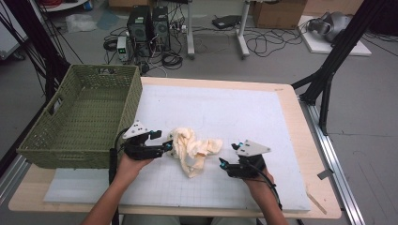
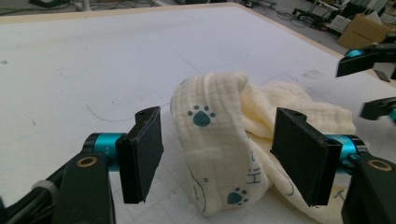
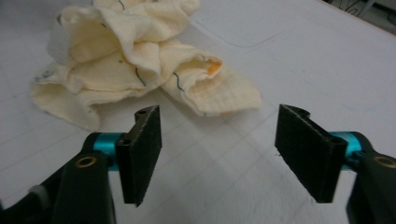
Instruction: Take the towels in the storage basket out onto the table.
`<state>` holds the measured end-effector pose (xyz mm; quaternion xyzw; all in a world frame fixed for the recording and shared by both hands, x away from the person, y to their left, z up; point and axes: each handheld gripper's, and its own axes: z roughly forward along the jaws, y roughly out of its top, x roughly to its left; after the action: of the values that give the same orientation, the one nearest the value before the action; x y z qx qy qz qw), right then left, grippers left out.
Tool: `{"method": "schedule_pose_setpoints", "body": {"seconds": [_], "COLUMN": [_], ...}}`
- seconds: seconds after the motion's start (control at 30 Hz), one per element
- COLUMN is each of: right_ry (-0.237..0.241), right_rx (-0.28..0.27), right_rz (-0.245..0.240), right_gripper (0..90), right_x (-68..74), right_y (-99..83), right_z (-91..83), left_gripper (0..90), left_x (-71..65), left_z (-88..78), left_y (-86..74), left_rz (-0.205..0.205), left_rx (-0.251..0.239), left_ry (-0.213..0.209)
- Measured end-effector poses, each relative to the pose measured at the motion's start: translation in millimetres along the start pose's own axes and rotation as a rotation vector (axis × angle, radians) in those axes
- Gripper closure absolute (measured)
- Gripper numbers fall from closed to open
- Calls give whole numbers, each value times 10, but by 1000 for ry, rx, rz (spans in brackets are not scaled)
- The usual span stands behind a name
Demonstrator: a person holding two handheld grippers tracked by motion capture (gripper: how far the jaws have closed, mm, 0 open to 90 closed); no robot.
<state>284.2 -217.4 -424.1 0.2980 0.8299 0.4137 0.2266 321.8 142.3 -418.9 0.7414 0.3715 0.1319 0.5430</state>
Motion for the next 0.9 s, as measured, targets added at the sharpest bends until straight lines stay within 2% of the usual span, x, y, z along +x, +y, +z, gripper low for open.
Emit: {"method": "schedule_pose_setpoints", "body": {"seconds": [0.03,0.07,0.17,0.23,0.3,0.37,0.47,0.5,0.6,0.63,0.67,0.7,0.77,0.8,0.9], "right_ry": [18,18,42,61,61,67,51,40,43,52,52,46,38,38,56], "right_rx": [1,1,35,68,92,94,82,84,64,46,46,38,30,30,32], "right_rz": [-35,-35,-93,-107,-97,-61,-25,-7,17,27,27,21,-14,-14,-28], "right_gripper": [408,408,505,678,800,831,880,895,863,729,729,689,659,659,667], "right_x": [43,43,94,100,91,52,-22,-77,-127,-128,-128,-105,-16,-16,42], "right_y": [56,56,114,114,97,81,31,-24,-78,-82,-82,-70,-12,-12,57], "right_z": [135,135,325,406,423,364,213,114,32,4,4,16,132,132,309], "left_gripper": [354,354,381,381,382,383,383,382,382,382,382,382,382,382,381], "left_x": [4,0,-10,-9,-5,3,10,6,-4,-4,-5,-2,-1,0,2], "left_z": [3,8,20,24,17,11,16,18,26,30,33,34,31,29,28], "left_y": [-1,-4,-7,-8,-7,-7,-9,-9,-8,-8,-8,-9,-7,-6,-7], "left_rz": [5,5,8,10,9,6,2,4,11,11,11,12,11,12,11], "left_rx": [4,6,10,11,11,6,9,10,13,13,13,14,10,5,6], "left_ry": [-7,-11,-20,-24,-23,-21,-20,-19,-17,-16,-15,-13,-13,-12,-13]}}
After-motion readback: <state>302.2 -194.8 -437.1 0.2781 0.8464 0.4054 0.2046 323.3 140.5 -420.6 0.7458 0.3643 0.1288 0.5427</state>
